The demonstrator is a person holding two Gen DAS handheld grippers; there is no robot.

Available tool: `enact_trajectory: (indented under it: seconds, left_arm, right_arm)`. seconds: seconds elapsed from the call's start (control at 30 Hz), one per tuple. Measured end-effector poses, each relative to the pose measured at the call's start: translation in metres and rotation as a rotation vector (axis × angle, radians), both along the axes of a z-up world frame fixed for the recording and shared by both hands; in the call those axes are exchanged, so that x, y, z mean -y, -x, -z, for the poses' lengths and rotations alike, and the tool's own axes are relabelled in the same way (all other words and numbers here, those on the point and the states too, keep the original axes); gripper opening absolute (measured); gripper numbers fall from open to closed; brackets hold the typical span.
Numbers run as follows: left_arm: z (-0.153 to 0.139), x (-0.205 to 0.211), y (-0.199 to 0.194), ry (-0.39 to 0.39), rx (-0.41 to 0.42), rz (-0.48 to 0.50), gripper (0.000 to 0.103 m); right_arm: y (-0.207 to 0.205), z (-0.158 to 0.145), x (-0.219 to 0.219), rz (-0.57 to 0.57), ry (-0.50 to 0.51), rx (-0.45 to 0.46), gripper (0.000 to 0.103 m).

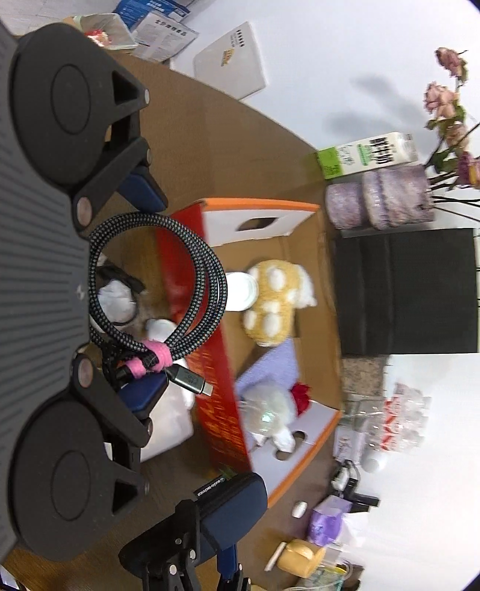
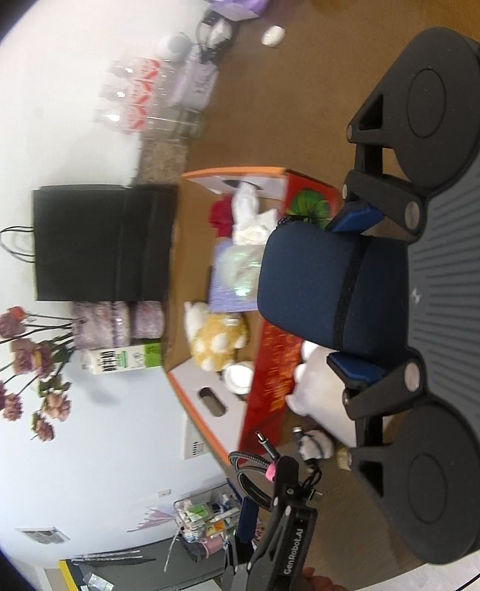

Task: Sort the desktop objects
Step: 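Carry the braided cable into the box with the left tool while the right tool lowers the case inside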

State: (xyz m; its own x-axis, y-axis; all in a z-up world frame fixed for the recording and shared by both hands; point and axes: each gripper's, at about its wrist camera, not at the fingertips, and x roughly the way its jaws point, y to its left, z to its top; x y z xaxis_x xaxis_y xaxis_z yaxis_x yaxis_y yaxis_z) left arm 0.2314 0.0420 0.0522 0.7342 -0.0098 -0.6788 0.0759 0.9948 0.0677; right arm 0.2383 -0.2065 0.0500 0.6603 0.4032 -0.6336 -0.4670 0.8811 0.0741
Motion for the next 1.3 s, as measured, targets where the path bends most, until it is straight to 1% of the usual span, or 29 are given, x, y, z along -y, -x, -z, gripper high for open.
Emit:
enact_trajectory:
  seconds: [0.13,0.27,0.4,0.5,0.67,0.8,0.93,1.07,1.23,1.3]
  left_arm:
    - [-0.021,0.002,-0.007,0.007,0.057,0.004,0.095]
    - [-0.040,0.004,-0.025,0.023,0.112,0.001,0.095]
    - [-0.050,0.006,-0.054,0.042,0.125,-0.011,0.095]
    - [-0.050,0.006,-0.083,0.050,0.111,-0.027,0.095]
    - [-0.037,-0.001,-0.130,0.060,0.050,-0.063,0.095]
    - [-0.021,-0.012,-0.163,0.076,-0.002,-0.093,0.094]
    - [-0.006,-0.022,-0.189,0.111,-0.052,-0.110,0.094]
    - [0.005,-0.025,-0.206,0.108,-0.079,-0.121,0.095]
    - [0.017,-0.029,-0.219,0.121,-0.115,-0.127,0.095]
    - [0.020,-0.031,-0.221,0.133,-0.122,-0.128,0.095]
  right_arm:
    - [-0.007,-0.021,-0.002,0.006,-0.011,0.056,0.067]
    - [-0.027,-0.043,-0.008,0.017,-0.026,0.102,0.067]
    - [-0.055,-0.058,-0.016,0.032,-0.025,0.128,0.067]
    - [-0.085,-0.064,-0.023,0.039,-0.017,0.116,0.067]
    - [-0.138,-0.054,-0.037,0.056,0.028,0.072,0.067]
    - [-0.174,-0.034,-0.044,0.071,0.056,0.016,0.067]
    - [-0.204,-0.013,-0.052,0.063,0.076,-0.036,0.067]
    - [-0.218,0.002,-0.058,0.047,0.100,-0.062,0.067]
    - [-0.224,0.014,-0.059,0.040,0.103,-0.093,0.067]
    - [-0.226,0.018,-0.059,0.038,0.104,-0.105,0.065]
